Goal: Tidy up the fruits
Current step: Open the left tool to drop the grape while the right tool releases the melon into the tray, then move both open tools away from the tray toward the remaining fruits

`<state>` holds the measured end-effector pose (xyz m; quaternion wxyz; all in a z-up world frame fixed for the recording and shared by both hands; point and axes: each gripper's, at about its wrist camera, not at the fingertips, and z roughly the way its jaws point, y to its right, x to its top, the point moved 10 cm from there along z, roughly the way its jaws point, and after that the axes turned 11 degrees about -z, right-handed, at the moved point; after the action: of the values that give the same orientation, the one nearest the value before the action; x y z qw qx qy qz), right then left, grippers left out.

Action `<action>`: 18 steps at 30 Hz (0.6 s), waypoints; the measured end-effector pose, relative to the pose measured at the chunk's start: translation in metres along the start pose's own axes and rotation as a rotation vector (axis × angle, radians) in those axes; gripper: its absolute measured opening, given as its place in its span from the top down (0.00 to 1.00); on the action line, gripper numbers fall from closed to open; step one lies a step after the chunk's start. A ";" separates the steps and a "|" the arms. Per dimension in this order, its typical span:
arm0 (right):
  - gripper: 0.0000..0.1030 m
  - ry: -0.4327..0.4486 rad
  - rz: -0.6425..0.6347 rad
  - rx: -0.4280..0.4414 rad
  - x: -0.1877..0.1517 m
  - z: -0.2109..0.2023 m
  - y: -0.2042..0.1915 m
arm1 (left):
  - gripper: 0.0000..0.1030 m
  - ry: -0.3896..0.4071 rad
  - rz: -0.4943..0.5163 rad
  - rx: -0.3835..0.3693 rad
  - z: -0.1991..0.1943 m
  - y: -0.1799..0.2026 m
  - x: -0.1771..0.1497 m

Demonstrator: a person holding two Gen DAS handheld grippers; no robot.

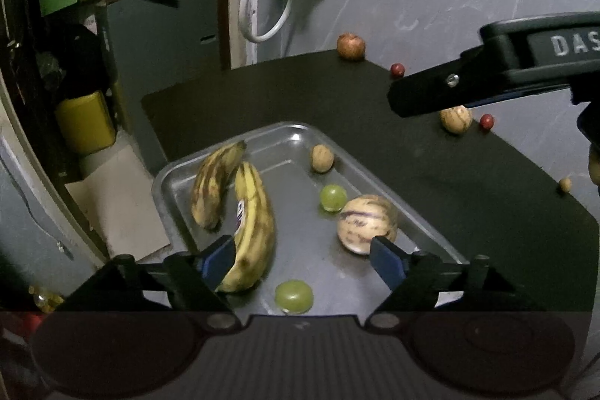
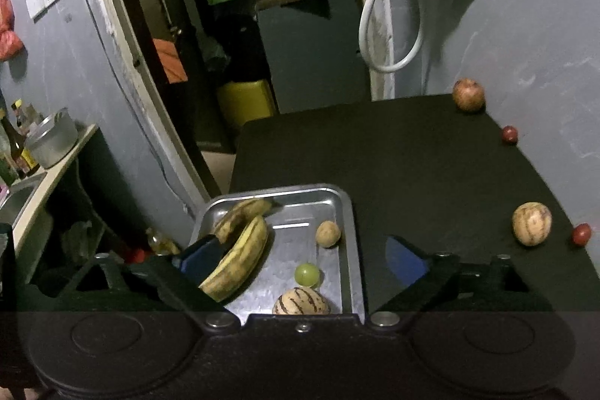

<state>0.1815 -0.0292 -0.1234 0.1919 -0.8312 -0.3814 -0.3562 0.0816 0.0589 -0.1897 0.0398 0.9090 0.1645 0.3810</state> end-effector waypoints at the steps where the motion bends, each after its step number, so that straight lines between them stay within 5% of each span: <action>1: 0.06 0.005 0.002 -0.002 0.001 -0.003 0.001 | 0.17 0.004 0.003 -0.002 -0.001 0.002 0.002; 8: 0.04 0.048 0.015 -0.017 0.006 -0.029 0.003 | 0.04 0.042 0.017 -0.021 -0.014 0.016 0.015; 18: 0.02 0.125 0.033 -0.031 0.015 -0.069 0.003 | 0.01 0.089 0.039 -0.023 -0.031 0.030 0.029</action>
<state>0.1603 -0.0641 -0.0662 0.2083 -0.8163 -0.3494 -0.4102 0.0864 0.0382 -0.1419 0.0354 0.8936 0.1441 0.4236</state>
